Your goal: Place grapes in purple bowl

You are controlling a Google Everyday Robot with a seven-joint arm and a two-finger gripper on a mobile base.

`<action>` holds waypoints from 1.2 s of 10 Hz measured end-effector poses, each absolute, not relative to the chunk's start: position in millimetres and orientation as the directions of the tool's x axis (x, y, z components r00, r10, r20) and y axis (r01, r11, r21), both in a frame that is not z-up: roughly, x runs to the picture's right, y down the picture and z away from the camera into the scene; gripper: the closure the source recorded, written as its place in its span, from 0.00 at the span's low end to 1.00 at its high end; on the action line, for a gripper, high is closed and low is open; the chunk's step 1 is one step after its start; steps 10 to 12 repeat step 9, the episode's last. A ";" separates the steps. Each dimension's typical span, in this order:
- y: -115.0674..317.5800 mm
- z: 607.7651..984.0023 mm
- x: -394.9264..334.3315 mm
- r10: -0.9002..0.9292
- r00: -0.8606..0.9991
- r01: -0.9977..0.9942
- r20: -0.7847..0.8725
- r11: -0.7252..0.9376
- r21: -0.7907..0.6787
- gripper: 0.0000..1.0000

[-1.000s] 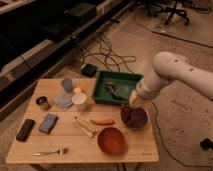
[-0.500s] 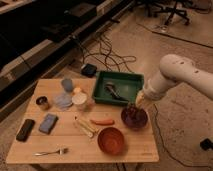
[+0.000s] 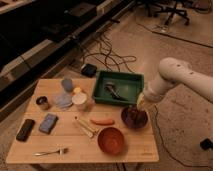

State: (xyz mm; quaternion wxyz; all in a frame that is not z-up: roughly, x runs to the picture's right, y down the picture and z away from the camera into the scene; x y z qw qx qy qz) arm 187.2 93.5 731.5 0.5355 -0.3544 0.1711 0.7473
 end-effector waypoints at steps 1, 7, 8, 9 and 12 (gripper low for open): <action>95.9 737.9 191.0 0.668 -0.187 -0.920 -0.720 -0.377 -0.110 0.45; 108.9 773.0 202.6 0.611 -0.197 -0.909 -0.767 -0.407 -0.090 0.20; 109.0 772.9 203.1 0.610 -0.198 -0.909 -0.767 -0.407 -0.090 0.20; 109.3 772.6 204.0 0.610 -0.199 -0.909 -0.767 -0.408 -0.089 0.20; 109.3 772.6 204.0 0.610 -0.199 -0.909 -0.767 -0.408 -0.089 0.20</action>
